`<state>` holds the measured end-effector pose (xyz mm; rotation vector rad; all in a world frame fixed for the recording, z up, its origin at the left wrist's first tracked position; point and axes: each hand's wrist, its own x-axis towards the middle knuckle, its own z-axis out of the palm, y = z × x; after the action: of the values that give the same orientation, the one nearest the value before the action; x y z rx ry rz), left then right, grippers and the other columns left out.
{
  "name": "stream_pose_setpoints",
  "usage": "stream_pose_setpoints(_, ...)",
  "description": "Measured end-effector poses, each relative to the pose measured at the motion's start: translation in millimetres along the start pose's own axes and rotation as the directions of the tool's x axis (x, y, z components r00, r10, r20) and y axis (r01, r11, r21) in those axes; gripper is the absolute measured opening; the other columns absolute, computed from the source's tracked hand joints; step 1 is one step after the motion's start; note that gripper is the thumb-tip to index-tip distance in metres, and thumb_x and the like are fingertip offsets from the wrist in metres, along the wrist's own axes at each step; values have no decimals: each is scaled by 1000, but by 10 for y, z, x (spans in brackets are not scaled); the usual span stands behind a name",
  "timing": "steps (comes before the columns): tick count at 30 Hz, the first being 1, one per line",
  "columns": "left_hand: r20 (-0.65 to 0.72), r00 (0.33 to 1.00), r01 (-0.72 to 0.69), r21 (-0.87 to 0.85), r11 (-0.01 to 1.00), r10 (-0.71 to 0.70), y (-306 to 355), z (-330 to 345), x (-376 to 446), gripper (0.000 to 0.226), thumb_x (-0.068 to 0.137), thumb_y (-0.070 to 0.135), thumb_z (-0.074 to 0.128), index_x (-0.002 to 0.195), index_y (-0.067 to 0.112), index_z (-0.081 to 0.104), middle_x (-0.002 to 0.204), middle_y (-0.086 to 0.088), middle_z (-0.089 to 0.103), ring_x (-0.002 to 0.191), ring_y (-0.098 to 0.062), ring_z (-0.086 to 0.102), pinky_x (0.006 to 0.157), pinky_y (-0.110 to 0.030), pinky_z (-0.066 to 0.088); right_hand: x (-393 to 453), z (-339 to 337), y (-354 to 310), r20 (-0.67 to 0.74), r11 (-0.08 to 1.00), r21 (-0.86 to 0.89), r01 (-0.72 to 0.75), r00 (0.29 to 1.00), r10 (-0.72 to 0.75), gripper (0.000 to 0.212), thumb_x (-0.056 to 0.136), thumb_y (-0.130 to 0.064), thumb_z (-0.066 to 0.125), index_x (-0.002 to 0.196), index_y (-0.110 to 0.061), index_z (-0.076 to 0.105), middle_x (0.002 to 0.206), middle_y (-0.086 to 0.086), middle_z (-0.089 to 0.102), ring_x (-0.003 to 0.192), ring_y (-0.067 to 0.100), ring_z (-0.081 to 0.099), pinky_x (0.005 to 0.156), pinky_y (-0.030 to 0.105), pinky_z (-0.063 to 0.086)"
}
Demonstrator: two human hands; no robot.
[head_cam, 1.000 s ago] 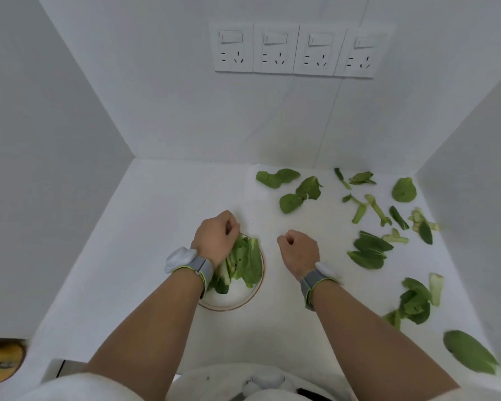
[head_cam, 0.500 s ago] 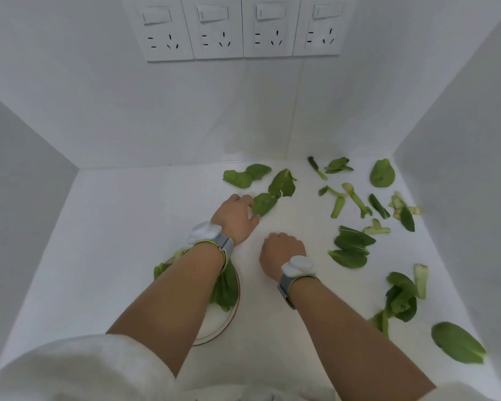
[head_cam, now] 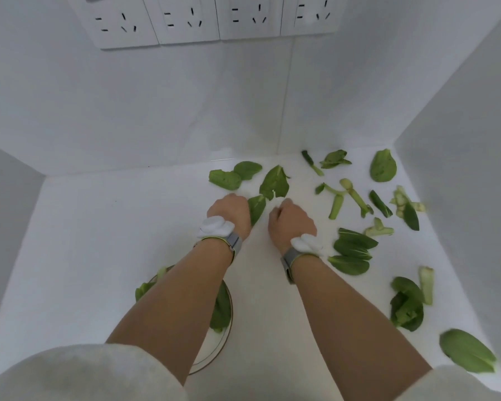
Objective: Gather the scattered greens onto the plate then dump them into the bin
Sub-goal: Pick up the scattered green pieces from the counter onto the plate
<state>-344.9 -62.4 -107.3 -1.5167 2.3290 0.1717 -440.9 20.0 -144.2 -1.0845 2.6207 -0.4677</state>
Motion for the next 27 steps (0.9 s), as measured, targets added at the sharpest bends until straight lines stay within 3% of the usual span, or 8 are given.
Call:
stream_pose_setpoints(3,-17,1000,-16,1,1000,16,-112,29,87,17,88,13,55,100,11,67,104,-8,68,95,-26,67,65,-29,42,267,-66,-193,0,994,72,-80,997,80,49,94,-57,38,112,-13,47,100,9,64,88,29,62,67,34,46)
stream_pose_setpoints(6,-23,1000,-11,8,1000,11,-110,70,80,21,91,13,52,107,9,63,106,-10,68,97,-28,67,66,-30,42,407,-88,-314,29,984,85,-155,988,153,76,84,-72,43,128,-10,37,110,12,62,97,34,62,74,40,52)
stream_pose_setpoints(9,-6,1000,19,-28,999,-19,-122,80,76,23,97,12,44,113,8,61,104,-10,67,101,-31,66,77,-35,49,503,-75,-358,43,977,58,-208,978,205,76,84,-62,49,136,-13,26,107,11,64,91,34,64,72,39,51)
stream_pose_setpoints(12,-20,997,-79,-113,990,78,-190,75,99,7,88,15,51,92,16,56,75,-1,56,93,-31,67,64,-34,45,554,-84,-327,2,981,23,-195,981,195,61,89,-44,45,138,-15,25,95,9,65,77,32,63,61,34,45)
stream_pose_setpoints(16,15,998,-64,49,997,64,-174,-38,54,39,95,22,50,132,9,50,117,-11,64,108,-29,63,84,-36,51,531,-115,-203,-2,990,9,-139,990,139,32,96,-34,39,122,-16,41,92,8,63,72,28,59,58,32,41)
stream_pose_setpoints(21,34,987,-155,12,988,154,-282,-196,-45,31,97,23,47,123,10,57,117,-9,66,106,-26,64,84,-33,51,332,-126,-55,19,997,50,-54,998,53,16,92,-34,45,91,-18,49,86,3,58,66,21,49,60,30,37)
stream_pose_setpoints(27,76,980,-175,-97,980,182,-314,-283,-240,29,97,21,48,119,9,64,119,-9,66,108,-25,63,84,-29,49,165,-175,62,0,994,101,30,1000,-30,23,86,-41,51,75,-21,45,78,-5,45,72,21,50,61,30,35)
